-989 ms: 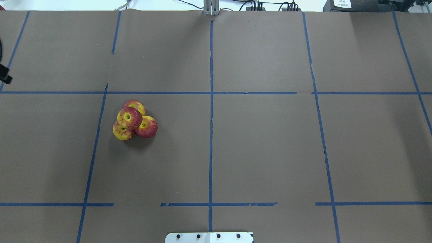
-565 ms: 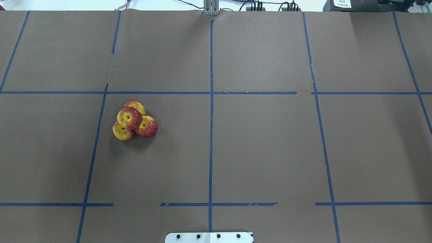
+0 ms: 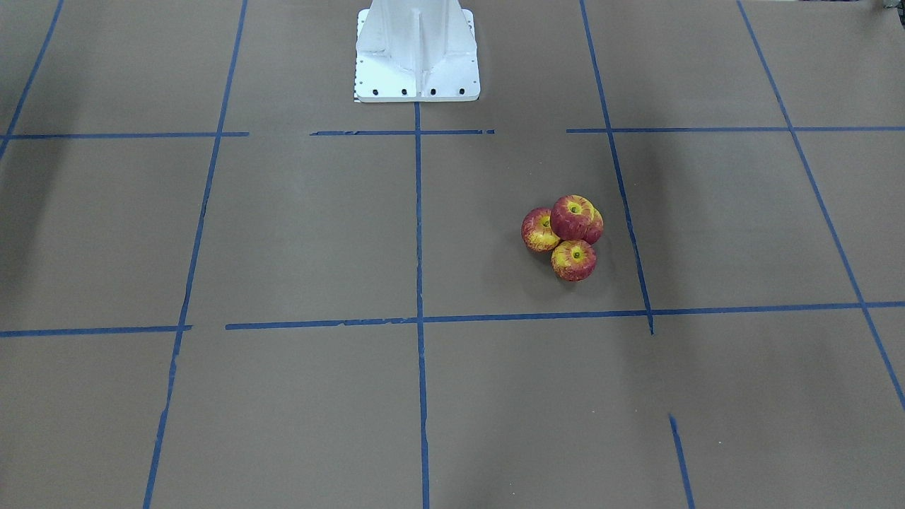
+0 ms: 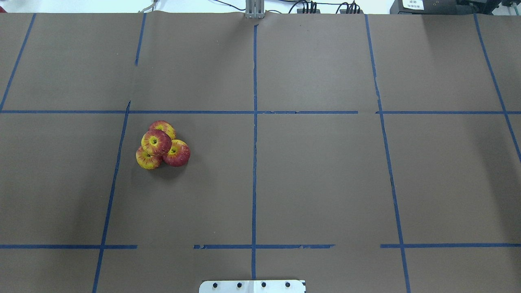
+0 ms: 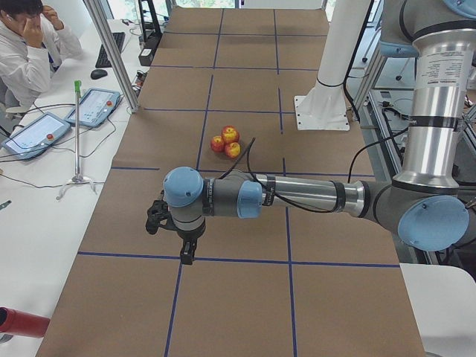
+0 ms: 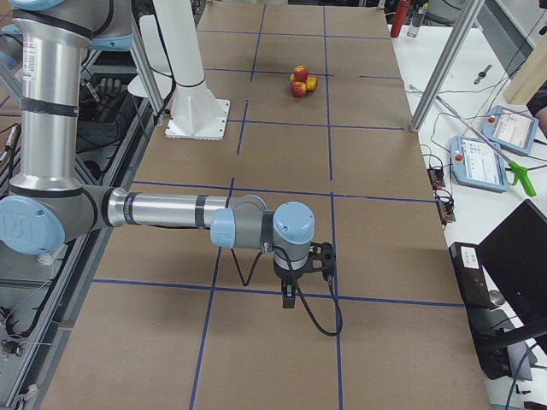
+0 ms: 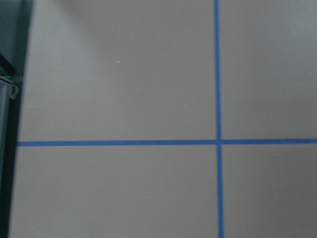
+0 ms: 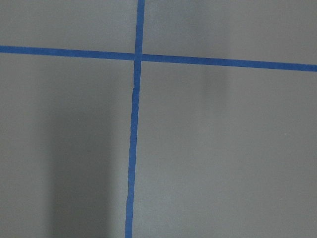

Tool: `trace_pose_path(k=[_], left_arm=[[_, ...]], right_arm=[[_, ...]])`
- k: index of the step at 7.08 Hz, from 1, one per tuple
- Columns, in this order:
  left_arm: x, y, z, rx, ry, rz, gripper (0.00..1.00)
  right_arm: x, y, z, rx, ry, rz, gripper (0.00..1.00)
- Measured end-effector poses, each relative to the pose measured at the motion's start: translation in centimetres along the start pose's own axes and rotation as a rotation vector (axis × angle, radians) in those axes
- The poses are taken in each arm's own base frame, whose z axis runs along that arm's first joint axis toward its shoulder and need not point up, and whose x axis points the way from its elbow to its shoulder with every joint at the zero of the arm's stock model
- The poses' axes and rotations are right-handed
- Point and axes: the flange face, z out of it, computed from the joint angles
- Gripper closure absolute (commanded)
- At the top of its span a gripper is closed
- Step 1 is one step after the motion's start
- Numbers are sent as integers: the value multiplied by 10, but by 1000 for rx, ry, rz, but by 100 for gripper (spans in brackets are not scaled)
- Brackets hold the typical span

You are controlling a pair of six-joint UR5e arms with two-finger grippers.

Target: Stack apples

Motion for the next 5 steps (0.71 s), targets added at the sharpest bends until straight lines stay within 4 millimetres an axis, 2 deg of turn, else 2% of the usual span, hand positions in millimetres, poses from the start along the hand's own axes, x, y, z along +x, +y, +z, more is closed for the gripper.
trace_pose_path(k=[1,2,5], left_arm=[[9,-2,15,-28,12,18,0],[13,-2,21,-38,17,27,0],[13,1,21,-41,19,31,0]], right_arm=[[0,0,0,0,0,0,0],[0,0,0,0,0,0,0],[0,0,0,0,0,0,0]])
